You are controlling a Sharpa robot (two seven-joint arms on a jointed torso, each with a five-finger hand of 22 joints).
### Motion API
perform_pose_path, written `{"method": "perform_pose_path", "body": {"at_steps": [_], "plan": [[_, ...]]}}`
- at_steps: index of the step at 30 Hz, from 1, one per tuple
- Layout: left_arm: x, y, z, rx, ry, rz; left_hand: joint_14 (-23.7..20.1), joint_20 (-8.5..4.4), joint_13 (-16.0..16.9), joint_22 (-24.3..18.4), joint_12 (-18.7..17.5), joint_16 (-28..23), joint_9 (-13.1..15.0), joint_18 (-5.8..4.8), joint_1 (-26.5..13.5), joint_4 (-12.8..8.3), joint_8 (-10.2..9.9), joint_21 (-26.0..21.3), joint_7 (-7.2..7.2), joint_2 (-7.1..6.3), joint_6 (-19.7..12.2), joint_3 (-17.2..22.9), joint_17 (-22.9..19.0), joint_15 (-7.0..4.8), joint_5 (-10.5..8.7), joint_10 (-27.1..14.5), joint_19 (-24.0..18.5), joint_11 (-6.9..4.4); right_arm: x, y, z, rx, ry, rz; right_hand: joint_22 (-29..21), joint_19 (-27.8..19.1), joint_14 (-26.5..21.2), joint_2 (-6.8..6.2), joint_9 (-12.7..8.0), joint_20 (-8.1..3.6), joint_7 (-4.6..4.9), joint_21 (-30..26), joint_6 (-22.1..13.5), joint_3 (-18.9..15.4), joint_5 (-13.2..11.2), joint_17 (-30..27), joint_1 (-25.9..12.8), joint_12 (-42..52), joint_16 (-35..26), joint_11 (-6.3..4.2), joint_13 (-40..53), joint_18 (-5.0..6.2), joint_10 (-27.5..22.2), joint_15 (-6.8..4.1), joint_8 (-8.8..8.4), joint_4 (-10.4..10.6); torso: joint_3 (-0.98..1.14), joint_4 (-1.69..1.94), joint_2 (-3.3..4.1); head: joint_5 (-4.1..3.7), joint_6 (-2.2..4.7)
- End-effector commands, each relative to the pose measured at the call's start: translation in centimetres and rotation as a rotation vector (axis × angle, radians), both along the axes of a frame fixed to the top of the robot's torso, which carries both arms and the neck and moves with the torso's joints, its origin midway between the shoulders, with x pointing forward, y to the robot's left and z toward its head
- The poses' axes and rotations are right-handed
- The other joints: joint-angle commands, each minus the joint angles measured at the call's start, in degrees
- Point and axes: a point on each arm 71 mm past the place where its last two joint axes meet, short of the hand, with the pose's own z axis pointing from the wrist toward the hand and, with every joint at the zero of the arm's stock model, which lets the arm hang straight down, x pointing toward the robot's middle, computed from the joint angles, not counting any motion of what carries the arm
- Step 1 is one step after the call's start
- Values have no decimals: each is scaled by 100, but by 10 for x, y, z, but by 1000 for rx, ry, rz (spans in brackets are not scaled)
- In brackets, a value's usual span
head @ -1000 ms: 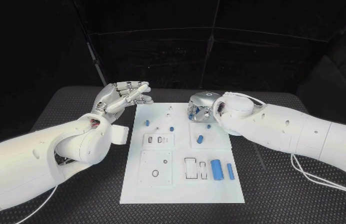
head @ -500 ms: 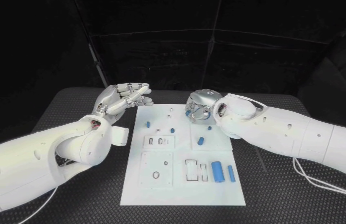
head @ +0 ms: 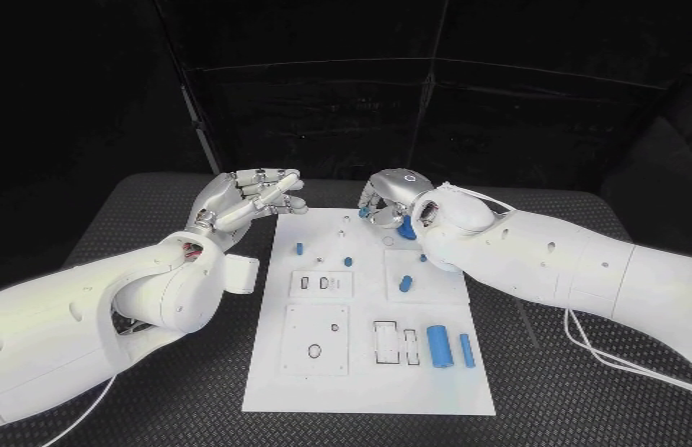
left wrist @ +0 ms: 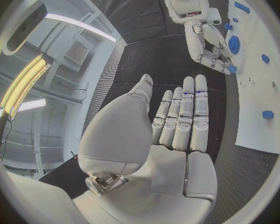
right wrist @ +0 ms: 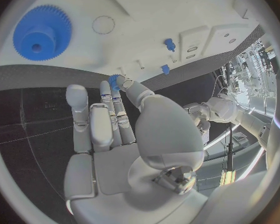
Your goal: Assemble the parts on the task board
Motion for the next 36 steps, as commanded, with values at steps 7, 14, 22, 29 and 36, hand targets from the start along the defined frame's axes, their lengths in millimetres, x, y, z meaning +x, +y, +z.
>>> {"method": "perform_pose_path", "body": {"at_steps": [7,14,22,29,36], "plan": [[0,-2,1,-10,-3,-14,16,-6,-6,-8,-19,-33,-5,8,-4,-7,-34,-40,41,32,6,-39,5,32,-20,-6,36,52,5,11,1,11,0,6,10,41,204,7,8,19,-3,26,61,21,-39,10,-33,-13,42,-9,-6,-44,35,-38,2,47,-29,50,77,-16,4],[1,-3,1,-11,-4,-15,16,-6,-6,-8,-19,-33,-5,8,-4,-7,-34,-40,41,32,6,-39,5,32,-20,-6,36,52,7,18,0,5,11,14,9,40,204,7,7,19,-2,26,61,24,-45,16,-32,-15,47,-9,-7,-43,34,-38,1,52,-27,50,73,12,-24],[1,-3,1,-11,-3,-15,16,-6,-6,-8,-19,-33,-5,8,-4,-7,-34,-40,41,32,6,-39,5,32,-20,-6,36,52,7,22,-1,1,17,21,6,39,206,8,7,18,-2,25,60,28,-51,24,-32,-17,52,-8,-7,-43,32,-38,-1,60,-30,38,74,31,-40],[1,-3,2,-11,-3,-15,16,-6,-6,-8,-19,-33,-5,8,-4,-7,-34,-40,41,32,6,-39,5,32,-20,-6,36,52,7,23,-2,-6,26,22,7,39,205,3,5,18,1,27,56,32,-63,19,-36,-25,54,-4,-9,-44,27,-36,-6,79,-29,36,77,36,-37],[1,-3,2,-11,-3,-16,19,-5,-6,-11,-33,-41,-11,8,0,-10,-44,-44,41,38,5,-46,10,33,-20,-8,40,53,9,24,-3,-15,36,17,-21,16,197,-94,-17,34,40,15,-41,47,-116,14,-54,-92,70,34,-26,-43,-76,-8,-76,168,-30,40,83,39,-42]]}}
